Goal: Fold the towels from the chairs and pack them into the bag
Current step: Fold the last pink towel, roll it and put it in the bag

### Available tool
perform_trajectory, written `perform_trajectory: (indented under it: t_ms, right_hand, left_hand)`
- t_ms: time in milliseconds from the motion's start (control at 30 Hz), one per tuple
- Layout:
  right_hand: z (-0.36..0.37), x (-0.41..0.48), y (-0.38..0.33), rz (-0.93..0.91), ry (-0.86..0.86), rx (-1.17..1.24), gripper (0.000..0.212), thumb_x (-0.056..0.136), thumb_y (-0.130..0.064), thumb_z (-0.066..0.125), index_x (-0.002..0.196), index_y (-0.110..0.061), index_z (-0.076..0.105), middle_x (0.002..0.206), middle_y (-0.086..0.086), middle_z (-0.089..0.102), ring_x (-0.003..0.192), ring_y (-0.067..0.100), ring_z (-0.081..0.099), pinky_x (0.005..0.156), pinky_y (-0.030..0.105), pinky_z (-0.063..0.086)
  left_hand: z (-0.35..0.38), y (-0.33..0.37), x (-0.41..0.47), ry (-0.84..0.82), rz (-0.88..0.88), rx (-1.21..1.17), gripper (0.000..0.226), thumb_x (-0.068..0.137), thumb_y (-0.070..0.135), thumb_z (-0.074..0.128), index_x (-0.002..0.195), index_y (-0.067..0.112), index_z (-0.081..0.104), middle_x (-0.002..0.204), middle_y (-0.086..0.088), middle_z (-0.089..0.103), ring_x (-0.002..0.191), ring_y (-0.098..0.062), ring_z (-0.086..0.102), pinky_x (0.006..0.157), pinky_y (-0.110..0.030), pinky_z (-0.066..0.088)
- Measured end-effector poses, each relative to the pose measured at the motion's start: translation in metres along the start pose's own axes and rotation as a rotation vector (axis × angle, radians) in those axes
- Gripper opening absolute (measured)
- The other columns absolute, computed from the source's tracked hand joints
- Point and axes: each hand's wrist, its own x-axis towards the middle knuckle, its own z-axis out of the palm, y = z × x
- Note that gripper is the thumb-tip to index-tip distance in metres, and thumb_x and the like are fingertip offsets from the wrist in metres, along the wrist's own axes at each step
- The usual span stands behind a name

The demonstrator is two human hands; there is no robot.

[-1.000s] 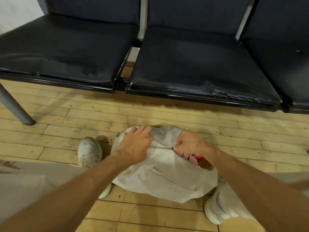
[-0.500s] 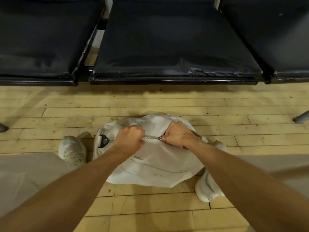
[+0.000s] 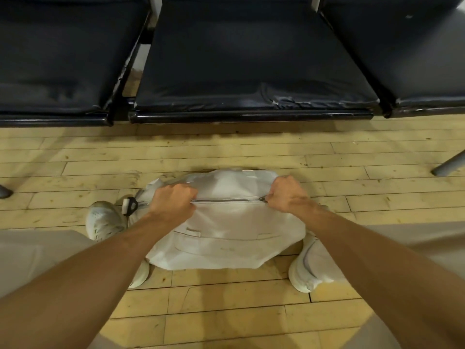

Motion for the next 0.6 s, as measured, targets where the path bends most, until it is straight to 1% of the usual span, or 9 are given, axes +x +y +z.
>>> perform_trajectory:
  t_ms: [67, 133, 200, 233, 300, 367, 433, 500, 600]
  right_hand:
    - [-0.010, -0.003, 0.025, 0.050, 0.007, -0.032, 0.010, 0.090, -0.023, 0.056, 0.092, -0.015, 0.050, 0.099, 0.008, 0.059, 0.088, 0.024, 0.059, 0.073, 0.033, 0.053]
    - [-0.019, -0.005, 0.052, 0.134, 0.043, -0.020, 0.009, 0.089, -0.018, 0.054, 0.092, -0.011, 0.049, 0.092, 0.008, 0.057, 0.085, 0.025, 0.058, 0.069, 0.034, 0.051]
    - [-0.023, -0.007, 0.071, 0.200, 0.073, -0.010, 0.013, 0.090, -0.018, 0.053, 0.094, -0.007, 0.047, 0.093, 0.010, 0.054, 0.083, 0.026, 0.053, 0.068, 0.033, 0.045]
    - [-0.023, -0.008, 0.077, 0.221, 0.081, -0.011, 0.015, 0.091, -0.019, 0.053, 0.098, -0.006, 0.048, 0.095, 0.011, 0.054, 0.085, 0.027, 0.052, 0.069, 0.032, 0.044]
    - [-0.015, -0.009, 0.083, 0.243, 0.105, 0.001, 0.023, 0.091, -0.021, 0.052, 0.107, -0.004, 0.053, 0.099, 0.013, 0.056, 0.089, 0.030, 0.055, 0.071, 0.033, 0.046]
    - [-0.008, -0.009, 0.084, 0.254, 0.117, 0.025, 0.025, 0.092, -0.022, 0.052, 0.109, -0.004, 0.054, 0.098, 0.011, 0.056, 0.088, 0.028, 0.054, 0.071, 0.033, 0.047]
    - [-0.002, -0.009, 0.086, 0.280, 0.129, 0.059, 0.026, 0.092, -0.023, 0.052, 0.110, -0.003, 0.055, 0.103, 0.012, 0.058, 0.088, 0.028, 0.055, 0.071, 0.032, 0.047]
    - [0.002, -0.009, 0.087, 0.301, 0.130, 0.085, 0.030, 0.093, -0.025, 0.053, 0.111, -0.001, 0.055, 0.107, 0.015, 0.059, 0.093, 0.031, 0.059, 0.071, 0.032, 0.047]
    - [0.004, -0.010, 0.090, 0.346, 0.131, 0.152, 0.029, 0.091, -0.028, 0.056, 0.105, -0.003, 0.058, 0.094, 0.011, 0.063, 0.085, 0.029, 0.063, 0.070, 0.033, 0.054]
  left_hand:
    - [0.000, -0.002, -0.002, -0.029, -0.028, 0.019, 0.005, 0.088, 0.023, 0.056, 0.091, 0.022, 0.060, 0.101, 0.001, 0.065, 0.097, -0.022, 0.061, 0.079, -0.030, 0.047]
    - [0.001, -0.002, -0.001, -0.055, -0.054, 0.033, 0.003, 0.088, 0.022, 0.056, 0.088, 0.024, 0.058, 0.102, 0.001, 0.066, 0.098, -0.023, 0.061, 0.080, -0.030, 0.046]
    - [0.001, 0.000, 0.001, -0.079, -0.077, 0.046, 0.006, 0.088, 0.022, 0.055, 0.085, 0.026, 0.054, 0.103, -0.001, 0.066, 0.099, -0.024, 0.062, 0.080, -0.031, 0.047]
    - [0.001, 0.000, 0.002, -0.088, -0.084, 0.055, 0.006, 0.088, 0.021, 0.055, 0.086, 0.026, 0.054, 0.103, -0.001, 0.066, 0.100, -0.024, 0.062, 0.080, -0.031, 0.047]
    - [0.003, 0.000, 0.005, -0.108, -0.093, 0.075, 0.008, 0.088, 0.019, 0.053, 0.088, 0.026, 0.054, 0.104, -0.002, 0.066, 0.101, -0.025, 0.062, 0.080, -0.032, 0.047]
    - [0.004, 0.000, 0.007, -0.135, -0.098, 0.085, 0.008, 0.088, 0.018, 0.050, 0.087, 0.027, 0.051, 0.107, -0.002, 0.065, 0.103, -0.026, 0.061, 0.082, -0.033, 0.046]
    - [0.005, 0.001, 0.008, -0.156, -0.099, 0.086, 0.010, 0.088, 0.017, 0.049, 0.094, 0.025, 0.054, 0.111, -0.003, 0.063, 0.106, -0.027, 0.060, 0.082, -0.033, 0.044]
    - [0.004, 0.002, 0.007, -0.169, -0.100, 0.102, 0.018, 0.090, 0.016, 0.049, 0.105, 0.021, 0.056, 0.114, -0.005, 0.061, 0.107, -0.028, 0.059, 0.079, -0.033, 0.044]
    - [0.003, 0.001, 0.003, -0.157, -0.085, 0.140, 0.021, 0.092, 0.017, 0.048, 0.111, 0.019, 0.055, 0.117, -0.006, 0.060, 0.108, -0.028, 0.060, 0.080, -0.034, 0.045]
